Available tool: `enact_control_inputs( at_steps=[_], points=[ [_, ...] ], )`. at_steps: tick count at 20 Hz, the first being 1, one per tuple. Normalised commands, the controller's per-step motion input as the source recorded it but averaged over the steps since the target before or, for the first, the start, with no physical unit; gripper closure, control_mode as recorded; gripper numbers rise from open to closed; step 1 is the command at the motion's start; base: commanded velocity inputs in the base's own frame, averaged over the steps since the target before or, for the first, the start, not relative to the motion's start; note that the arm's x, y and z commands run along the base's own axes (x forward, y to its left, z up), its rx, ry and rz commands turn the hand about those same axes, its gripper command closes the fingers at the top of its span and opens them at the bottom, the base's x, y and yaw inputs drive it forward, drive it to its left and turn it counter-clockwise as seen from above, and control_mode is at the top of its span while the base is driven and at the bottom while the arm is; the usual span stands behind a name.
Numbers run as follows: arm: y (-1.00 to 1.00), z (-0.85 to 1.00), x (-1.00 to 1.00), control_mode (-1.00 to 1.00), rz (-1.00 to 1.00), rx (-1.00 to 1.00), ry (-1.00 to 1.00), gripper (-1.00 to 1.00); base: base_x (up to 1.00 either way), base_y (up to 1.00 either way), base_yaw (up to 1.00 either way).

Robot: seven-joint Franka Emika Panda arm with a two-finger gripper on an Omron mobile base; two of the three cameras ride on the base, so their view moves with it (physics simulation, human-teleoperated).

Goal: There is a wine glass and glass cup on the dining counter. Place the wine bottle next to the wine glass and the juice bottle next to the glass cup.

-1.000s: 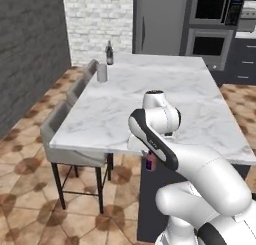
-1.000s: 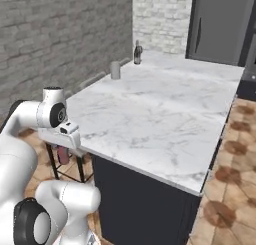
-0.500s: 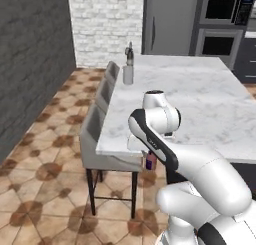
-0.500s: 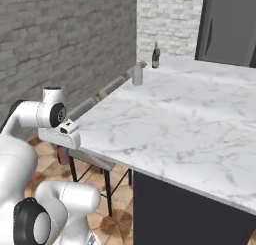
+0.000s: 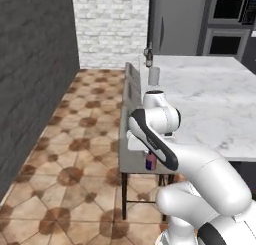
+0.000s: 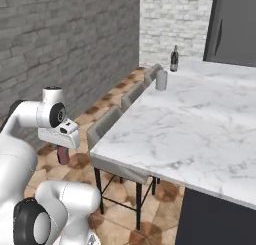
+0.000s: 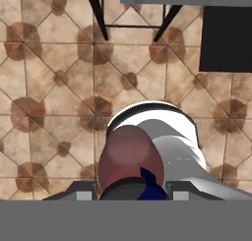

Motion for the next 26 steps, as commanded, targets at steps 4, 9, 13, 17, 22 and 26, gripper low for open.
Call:
enact_control_inputs(
  at_steps=[4, 9, 13, 17, 22, 26],
  points=[
    [0.00, 0.00, 0.00, 1.00, 0.00, 0.00, 0.00, 1.00, 0.34, 0.77, -0.16],
    [0.00, 0.00, 0.00, 1.00, 0.00, 0.00, 0.00, 1.00, 0.36, 0.75, -0.17],
    [0.00, 0.00, 0.00, 1.00, 0.00, 0.00, 0.00, 1.00, 0.39, 0.72, -0.19],
    [0.00, 0.00, 0.00, 1.00, 0.00, 0.00, 0.00, 1.00, 0.50, 0.62, -0.25],
    [0.00, 0.00, 0.00, 1.00, 0.00, 0.00, 0.00, 1.00, 0.65, 0.47, -0.32],
    [0.00, 0.00, 0.00, 1.00, 0.00, 0.00, 0.00, 1.00, 0.68, 0.44, -0.35]
  ],
)
